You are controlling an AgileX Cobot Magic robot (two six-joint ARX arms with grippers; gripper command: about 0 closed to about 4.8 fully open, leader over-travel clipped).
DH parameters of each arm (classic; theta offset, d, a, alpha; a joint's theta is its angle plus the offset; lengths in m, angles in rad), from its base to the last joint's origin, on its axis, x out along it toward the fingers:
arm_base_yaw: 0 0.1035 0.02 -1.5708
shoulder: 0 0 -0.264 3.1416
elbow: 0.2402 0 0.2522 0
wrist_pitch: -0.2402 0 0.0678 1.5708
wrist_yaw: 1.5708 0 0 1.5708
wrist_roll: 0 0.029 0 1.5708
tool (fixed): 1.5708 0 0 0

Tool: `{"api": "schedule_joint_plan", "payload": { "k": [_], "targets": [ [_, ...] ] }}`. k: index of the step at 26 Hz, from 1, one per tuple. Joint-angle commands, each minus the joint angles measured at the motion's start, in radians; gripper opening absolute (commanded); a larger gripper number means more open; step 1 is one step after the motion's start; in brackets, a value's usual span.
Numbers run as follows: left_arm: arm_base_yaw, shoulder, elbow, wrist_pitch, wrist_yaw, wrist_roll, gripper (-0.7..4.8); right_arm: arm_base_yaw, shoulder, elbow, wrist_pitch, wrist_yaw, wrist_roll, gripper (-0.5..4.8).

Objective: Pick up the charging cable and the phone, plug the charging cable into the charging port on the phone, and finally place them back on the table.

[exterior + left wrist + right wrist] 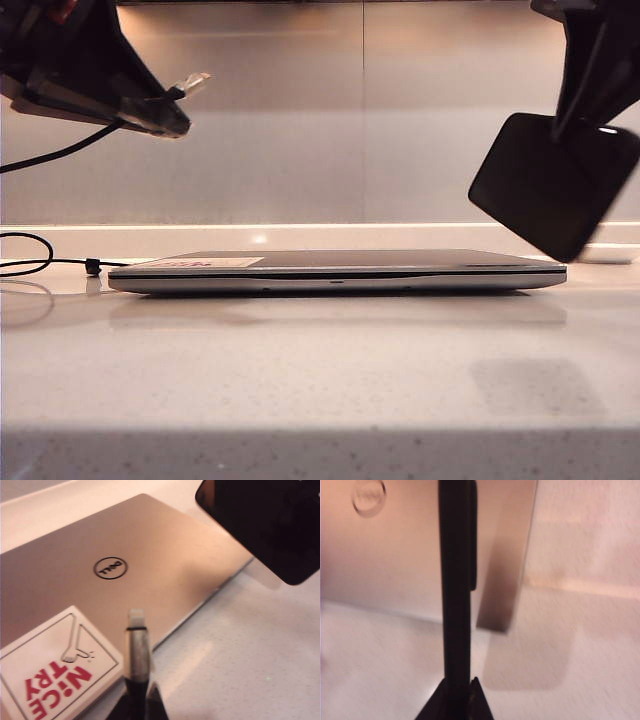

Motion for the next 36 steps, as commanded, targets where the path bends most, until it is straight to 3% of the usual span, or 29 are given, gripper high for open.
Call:
{"api": "schedule_joint_plan", "payload": {
  "k": [1, 6, 14, 15, 18, 22, 29, 31, 36],
  "targets": [
    [-0.018, 0.001, 0.002, -0.001, 0.002, -0.023, -0.06, 0.048, -0.008, 0.032, -0.134, 0.09, -0.019, -0.06],
    [-0.018, 0.001, 0.002, -0.005, 0.001, -0.028, -0.06, 0.051, -0.002, 0.048, -0.334, 0.125, -0.019, -0.06],
    [-0.018, 0.001, 0.002, -0.005, 0.001, -0.029, -0.06, 0.051, 0.126, 0.048, -0.409, 0.132, -0.019, -0.04],
    [-0.018, 0.001, 0.002, -0.005, 0.001, -0.029, -0.06, 0.051, 0.133, 0.048, -0.41, 0.132, -0.019, 0.06],
    [-0.018, 0.001, 0.002, -0.005, 0.001, -0.028, -0.06, 0.051, 0.14, 0.048, -0.412, 0.132, -0.019, 1.0],
    [-0.018, 0.001, 0.002, -0.005, 0.001, -0.028, -0.06, 0.051, 0.144, 0.045, -0.409, 0.132, -0.019, 1.0],
    [-0.018, 0.001, 0.002, -0.005, 0.001, -0.029, -0.06, 0.051, 0.216, 0.036, -0.415, 0.103, -0.05, 0.93],
    [-0.018, 0.001, 0.002, -0.005, 0.001, -0.045, -0.06, 0.051, 0.237, 0.039, -0.416, 0.103, -0.05, -0.01],
    [-0.021, 0.001, 0.002, -0.005, 0.002, -0.159, -0.06, 0.051, 0.22, 0.109, -0.406, 0.04, -0.083, -0.07]
  ]
}}
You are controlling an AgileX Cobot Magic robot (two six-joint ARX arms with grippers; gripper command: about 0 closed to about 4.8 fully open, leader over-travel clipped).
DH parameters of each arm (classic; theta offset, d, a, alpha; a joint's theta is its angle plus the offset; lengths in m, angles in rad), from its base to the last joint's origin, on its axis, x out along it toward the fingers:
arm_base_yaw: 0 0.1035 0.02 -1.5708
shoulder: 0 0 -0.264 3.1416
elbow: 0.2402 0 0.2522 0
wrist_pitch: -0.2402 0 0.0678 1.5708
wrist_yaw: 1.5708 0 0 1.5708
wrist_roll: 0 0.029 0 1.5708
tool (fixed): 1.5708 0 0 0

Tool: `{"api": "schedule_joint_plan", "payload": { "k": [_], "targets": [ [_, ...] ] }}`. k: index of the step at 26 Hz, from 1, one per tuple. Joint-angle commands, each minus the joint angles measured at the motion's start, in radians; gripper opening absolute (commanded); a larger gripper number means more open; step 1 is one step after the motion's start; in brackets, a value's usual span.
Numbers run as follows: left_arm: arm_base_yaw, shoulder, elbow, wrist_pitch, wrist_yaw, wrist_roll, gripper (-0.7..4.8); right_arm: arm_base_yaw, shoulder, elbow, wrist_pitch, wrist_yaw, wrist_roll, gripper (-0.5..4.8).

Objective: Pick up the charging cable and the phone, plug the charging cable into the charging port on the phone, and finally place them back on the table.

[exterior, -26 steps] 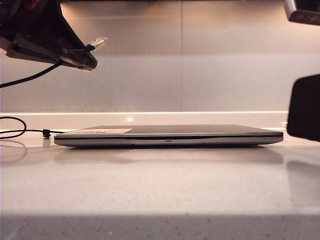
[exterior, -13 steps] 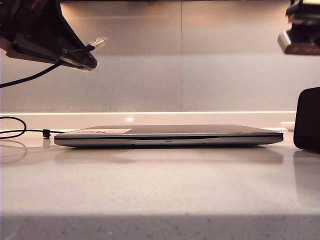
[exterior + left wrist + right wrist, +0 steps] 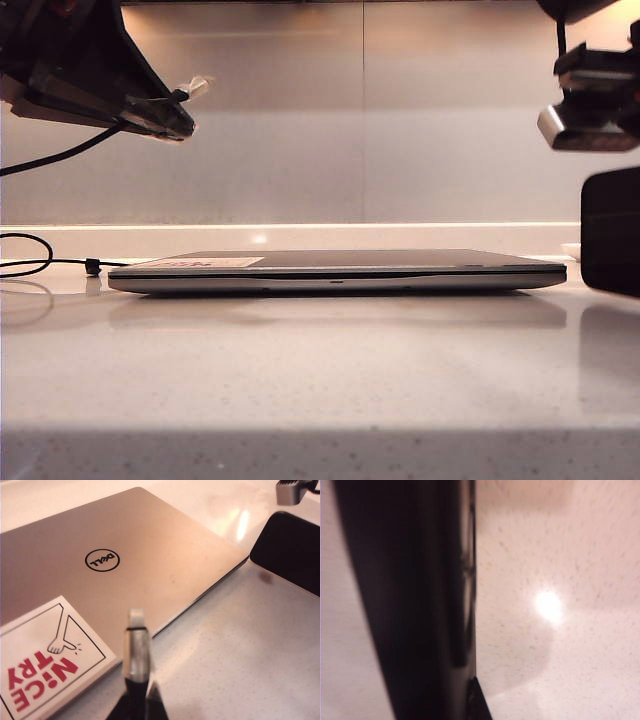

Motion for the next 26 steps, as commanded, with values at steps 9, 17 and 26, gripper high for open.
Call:
{"api": "schedule_joint_plan", "payload": {
  "k": [9, 17, 26],
  "targets": [
    [-0.073, 0.0, -0.031, 0.009, 0.003, -0.195, -0.06, 0.0, -0.086, 0.087, 0.433, -0.376, 0.056, -0.06],
    [-0.165, 0.0, -0.129, 0.137, 0.003, -0.421, -0.06, 0.0, -0.085, 0.02, 0.789, -0.576, 0.201, -0.06],
    [-0.19, 0.0, -0.171, 0.232, 0.003, -0.549, -0.06, 0.0, -0.064, -0.211, 1.366, -0.73, 0.571, -0.06]
  ]
}}
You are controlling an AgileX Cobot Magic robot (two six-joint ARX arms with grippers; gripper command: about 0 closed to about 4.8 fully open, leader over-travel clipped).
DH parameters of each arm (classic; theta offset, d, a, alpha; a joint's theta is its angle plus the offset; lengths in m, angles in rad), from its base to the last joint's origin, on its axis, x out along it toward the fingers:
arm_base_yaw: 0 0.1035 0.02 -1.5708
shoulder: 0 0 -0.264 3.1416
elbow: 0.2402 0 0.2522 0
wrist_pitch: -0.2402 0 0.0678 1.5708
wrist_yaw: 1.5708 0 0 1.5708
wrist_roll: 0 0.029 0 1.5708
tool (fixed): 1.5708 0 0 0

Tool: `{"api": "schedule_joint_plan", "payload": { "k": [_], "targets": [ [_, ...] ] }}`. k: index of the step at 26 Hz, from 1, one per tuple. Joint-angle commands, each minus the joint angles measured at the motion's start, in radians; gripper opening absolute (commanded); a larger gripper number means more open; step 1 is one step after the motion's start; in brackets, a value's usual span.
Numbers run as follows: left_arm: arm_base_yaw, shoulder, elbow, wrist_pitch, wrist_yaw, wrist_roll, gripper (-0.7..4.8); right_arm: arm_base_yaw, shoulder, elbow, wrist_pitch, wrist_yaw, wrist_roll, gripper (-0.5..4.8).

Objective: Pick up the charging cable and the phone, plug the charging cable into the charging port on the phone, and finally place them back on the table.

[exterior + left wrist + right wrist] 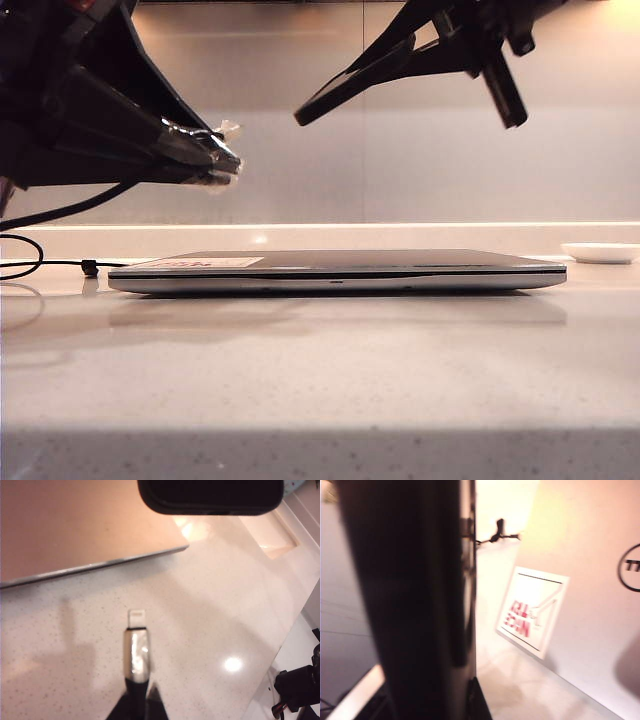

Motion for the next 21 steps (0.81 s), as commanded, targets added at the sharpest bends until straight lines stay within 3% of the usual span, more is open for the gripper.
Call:
{"api": "schedule_joint_plan", "payload": {
  "k": [1, 8, 21],
  "targets": [
    [-0.001, -0.001, 0.0, 0.015, 0.003, -0.006, -0.06, 0.001, 0.023, -0.053, 0.209, -0.05, 0.14, -0.06],
    [-0.001, 0.045, 0.0, 0.064, 0.002, -0.05, -0.06, 0.011, 0.115, -0.093, 0.4, -0.089, 0.293, -0.06],
    [-0.001, 0.162, 0.0, 0.203, 0.003, -0.173, -0.06, 0.033, 0.145, -0.119, 0.452, -0.09, 0.22, -0.06]
  ]
}}
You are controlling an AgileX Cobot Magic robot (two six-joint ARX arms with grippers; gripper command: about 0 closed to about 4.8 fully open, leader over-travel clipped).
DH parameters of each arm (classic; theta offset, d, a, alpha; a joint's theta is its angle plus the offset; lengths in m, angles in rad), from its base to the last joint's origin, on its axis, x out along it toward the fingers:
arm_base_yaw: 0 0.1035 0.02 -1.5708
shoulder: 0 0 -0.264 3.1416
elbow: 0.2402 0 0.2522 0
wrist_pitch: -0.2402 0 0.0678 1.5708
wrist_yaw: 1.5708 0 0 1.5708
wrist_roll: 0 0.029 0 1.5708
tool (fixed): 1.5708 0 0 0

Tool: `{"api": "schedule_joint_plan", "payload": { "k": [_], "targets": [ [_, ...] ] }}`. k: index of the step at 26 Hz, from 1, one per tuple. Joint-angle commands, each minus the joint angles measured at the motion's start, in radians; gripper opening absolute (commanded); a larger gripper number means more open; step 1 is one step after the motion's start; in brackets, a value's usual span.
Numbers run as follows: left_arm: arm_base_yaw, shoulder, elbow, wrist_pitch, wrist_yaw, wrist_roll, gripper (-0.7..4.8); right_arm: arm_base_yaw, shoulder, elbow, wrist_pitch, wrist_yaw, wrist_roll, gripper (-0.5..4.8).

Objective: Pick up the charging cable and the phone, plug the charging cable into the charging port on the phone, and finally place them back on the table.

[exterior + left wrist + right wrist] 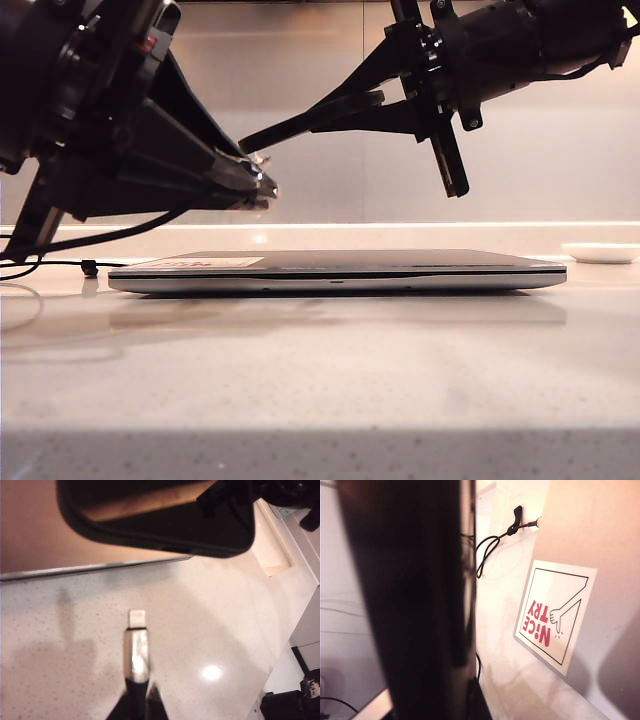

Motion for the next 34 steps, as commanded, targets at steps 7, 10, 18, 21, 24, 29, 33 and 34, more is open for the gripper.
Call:
{"api": "schedule_joint_plan", "payload": {
  "k": [7, 10, 18, 21, 24, 29, 33, 34],
  "targets": [
    [-0.001, -0.002, 0.002, 0.051, 0.003, -0.038, -0.06, 0.045, 0.0, -0.003, 0.047, -0.005, -0.036, -0.06],
    [-0.001, -0.002, 0.002, 0.052, 0.003, -0.038, -0.06, 0.045, 0.008, -0.003, 0.047, 0.003, -0.043, -0.06],
    [-0.001, -0.002, 0.002, 0.051, 0.003, -0.038, -0.06, 0.045, 0.008, -0.003, 0.073, 0.043, -0.059, -0.06],
    [-0.001, -0.002, 0.002, 0.051, 0.002, -0.037, -0.06, 0.046, 0.008, -0.003, 0.067, 0.021, -0.059, -0.06],
    [-0.001, -0.002, 0.002, 0.051, 0.003, -0.037, -0.06, 0.047, 0.012, -0.003, 0.063, 0.013, -0.063, -0.06],
    [-0.001, -0.002, 0.002, 0.052, 0.002, -0.037, -0.06, 0.048, 0.012, -0.003, 0.061, 0.0, -0.067, -0.06],
    [-0.001, -0.002, 0.002, 0.052, 0.002, -0.037, -0.06, 0.051, 0.012, -0.003, 0.06, -0.011, -0.07, -0.06],
    [-0.001, -0.002, 0.002, 0.052, 0.002, -0.037, -0.06, 0.051, 0.012, -0.003, 0.06, -0.011, -0.07, -0.06]
  ]
}}
